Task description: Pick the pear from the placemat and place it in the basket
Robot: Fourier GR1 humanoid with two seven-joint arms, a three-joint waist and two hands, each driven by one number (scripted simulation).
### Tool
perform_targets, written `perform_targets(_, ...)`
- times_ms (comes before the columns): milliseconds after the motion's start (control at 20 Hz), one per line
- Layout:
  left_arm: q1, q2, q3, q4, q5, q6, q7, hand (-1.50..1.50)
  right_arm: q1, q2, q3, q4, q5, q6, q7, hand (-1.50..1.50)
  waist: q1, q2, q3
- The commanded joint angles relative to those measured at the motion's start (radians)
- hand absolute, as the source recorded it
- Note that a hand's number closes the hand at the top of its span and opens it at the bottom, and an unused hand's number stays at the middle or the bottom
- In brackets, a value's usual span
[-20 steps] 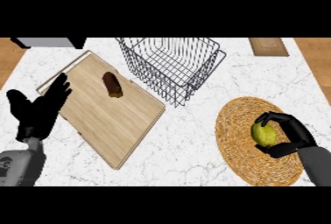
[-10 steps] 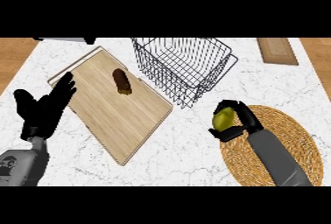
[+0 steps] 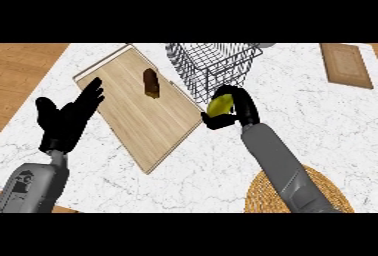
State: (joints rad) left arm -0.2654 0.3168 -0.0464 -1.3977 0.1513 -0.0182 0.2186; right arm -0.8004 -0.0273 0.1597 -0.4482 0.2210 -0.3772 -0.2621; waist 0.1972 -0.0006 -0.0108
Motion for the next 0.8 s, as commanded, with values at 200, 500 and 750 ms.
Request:
perform_targets(200, -0.052, -0.025, -0.048, 0.019, -0.009, -0.029, 0.011, 0.00, -0.264, 0.027, 0.042, -0.049, 0.001, -0.341, 0.258, 1.50, 0.076, 0.001, -0.001)
perform_targets(500, -0.094, -0.043, -0.066, 0.029, -0.018, -0.024, 0.032, 0.00, -0.432, 0.027, 0.096, 0.013, 0.036, -0.536, 0.485, 1.50, 0.095, 0.008, -0.006)
perform_targets(750, -0.112, -0.043, -0.064, 0.054, -0.029, -0.017, 0.032, 0.00, -0.594, 0.027, 0.157, 0.115, 0.085, -0.615, 0.683, 1.50, 0.087, 0.012, -0.010)
